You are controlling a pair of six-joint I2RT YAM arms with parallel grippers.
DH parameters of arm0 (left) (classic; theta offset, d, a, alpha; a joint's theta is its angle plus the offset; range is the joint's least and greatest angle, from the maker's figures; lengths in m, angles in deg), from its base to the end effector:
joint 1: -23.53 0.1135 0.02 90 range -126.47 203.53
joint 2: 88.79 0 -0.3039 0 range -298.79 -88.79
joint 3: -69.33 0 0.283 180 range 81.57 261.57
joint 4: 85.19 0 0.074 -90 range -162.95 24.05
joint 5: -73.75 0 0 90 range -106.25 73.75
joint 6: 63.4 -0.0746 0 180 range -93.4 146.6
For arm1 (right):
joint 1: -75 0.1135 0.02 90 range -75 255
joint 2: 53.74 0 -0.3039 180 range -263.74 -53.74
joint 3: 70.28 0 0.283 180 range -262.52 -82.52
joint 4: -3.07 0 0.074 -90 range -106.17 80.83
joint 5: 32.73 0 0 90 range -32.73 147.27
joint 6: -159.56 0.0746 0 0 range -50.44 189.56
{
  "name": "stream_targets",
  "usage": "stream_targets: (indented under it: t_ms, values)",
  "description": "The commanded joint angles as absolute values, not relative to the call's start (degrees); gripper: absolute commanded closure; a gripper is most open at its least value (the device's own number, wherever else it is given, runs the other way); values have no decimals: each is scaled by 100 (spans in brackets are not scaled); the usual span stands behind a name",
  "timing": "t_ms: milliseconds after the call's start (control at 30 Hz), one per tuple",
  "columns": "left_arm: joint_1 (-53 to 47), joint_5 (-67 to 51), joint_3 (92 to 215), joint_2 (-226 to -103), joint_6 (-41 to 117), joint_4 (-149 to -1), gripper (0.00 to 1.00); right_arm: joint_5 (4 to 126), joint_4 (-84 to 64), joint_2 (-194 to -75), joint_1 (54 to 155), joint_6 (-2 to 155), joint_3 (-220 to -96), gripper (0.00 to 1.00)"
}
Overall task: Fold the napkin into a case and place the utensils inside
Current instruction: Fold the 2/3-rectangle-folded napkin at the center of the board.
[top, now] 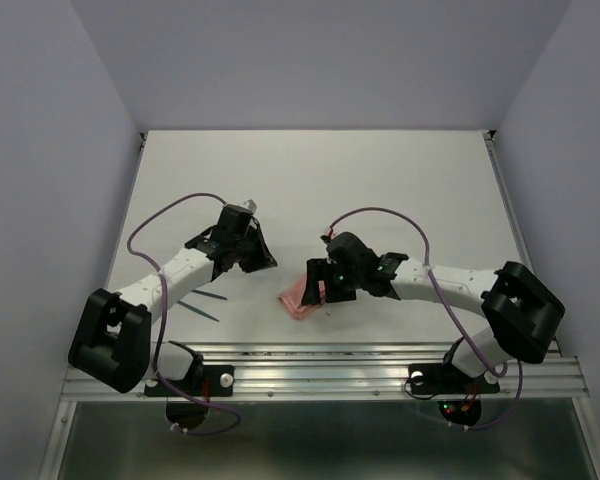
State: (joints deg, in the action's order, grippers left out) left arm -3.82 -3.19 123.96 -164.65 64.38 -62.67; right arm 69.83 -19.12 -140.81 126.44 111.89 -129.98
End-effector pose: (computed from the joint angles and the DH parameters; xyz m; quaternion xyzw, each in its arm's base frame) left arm 0.2725 -0.1599 0.2043 -0.0386 0.9140 -0.2982 0.2726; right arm 0.2061 0.2846 0.1752 -0.1118 0.9268 0.3209 0.1599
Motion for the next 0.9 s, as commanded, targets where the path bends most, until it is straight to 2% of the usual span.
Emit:
stream_targets:
  t_ms: [0, 100, 200, 233, 333, 500, 667, 867]
  values:
    - [-328, -395, 12701, -16271, 6202, -6003, 100, 6204, -2894, -13646, 12668, 10709, -13244, 19]
    - [-328, -219, 12745, -16280, 6202, -6029, 100, 6000, -3017, -13391, 12423, 10744, -13156, 19]
    - [-371, 18, 12789, -16324, 6132, -6047, 100, 5562, -3026, -12925, 11976, 10867, -12999, 27]
    - [-406, 62, 12833, -16341, 6123, -6047, 100, 5430, -3017, -12820, 11800, 10911, -12954, 37]
    - [-704, 247, 12982, -16438, 6035, -6065, 100, 5376, -3000, -12538, 11237, 10973, -12831, 54]
    - [-1180, 405, 13062, -16745, 6070, -6187, 100, 5332, -2921, -12905, 10542, 10762, -12901, 55]
    - [-1338, 843, 12912, -16982, 5895, -6346, 100, 5384, -2701, -13433, 10480, 10578, -13102, 56]
    - [-1444, 836, 12667, -17317, 5789, -6258, 100, 5472, -2604, -13908, 10480, 10419, -13331, 60]
